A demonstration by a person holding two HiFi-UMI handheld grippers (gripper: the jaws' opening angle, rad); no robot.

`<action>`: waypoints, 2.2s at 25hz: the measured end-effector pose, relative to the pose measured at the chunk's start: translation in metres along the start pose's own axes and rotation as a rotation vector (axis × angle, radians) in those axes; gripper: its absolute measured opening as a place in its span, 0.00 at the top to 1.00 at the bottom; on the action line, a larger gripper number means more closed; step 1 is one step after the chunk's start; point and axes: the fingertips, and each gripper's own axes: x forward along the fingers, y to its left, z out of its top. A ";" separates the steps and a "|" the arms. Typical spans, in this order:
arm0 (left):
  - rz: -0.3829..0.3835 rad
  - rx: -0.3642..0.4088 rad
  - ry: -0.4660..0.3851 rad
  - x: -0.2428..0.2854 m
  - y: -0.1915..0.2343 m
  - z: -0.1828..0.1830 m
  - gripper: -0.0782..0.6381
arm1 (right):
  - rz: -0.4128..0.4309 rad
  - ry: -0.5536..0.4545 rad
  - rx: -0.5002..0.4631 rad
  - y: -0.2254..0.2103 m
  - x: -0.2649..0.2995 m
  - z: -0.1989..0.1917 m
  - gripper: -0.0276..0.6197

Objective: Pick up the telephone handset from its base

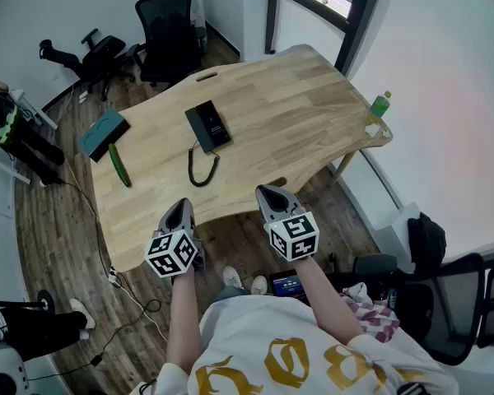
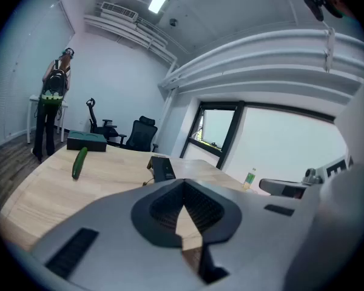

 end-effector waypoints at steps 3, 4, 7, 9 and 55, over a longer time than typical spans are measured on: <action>-0.004 0.007 -0.005 -0.002 -0.003 0.002 0.88 | -0.002 -0.001 -0.007 0.000 -0.002 0.001 0.95; -0.006 0.012 -0.006 -0.002 -0.005 0.002 0.88 | -0.003 -0.003 -0.009 0.000 -0.003 0.002 0.95; -0.011 0.022 -0.008 -0.003 -0.008 0.003 0.88 | -0.006 -0.004 -0.011 0.000 -0.004 0.004 0.95; -0.014 0.024 -0.007 -0.003 -0.009 0.003 0.88 | -0.008 -0.003 -0.012 -0.002 -0.005 0.004 0.95; -0.185 -0.143 0.053 0.180 0.045 0.042 0.88 | -0.047 0.023 0.146 -0.093 0.147 0.025 0.95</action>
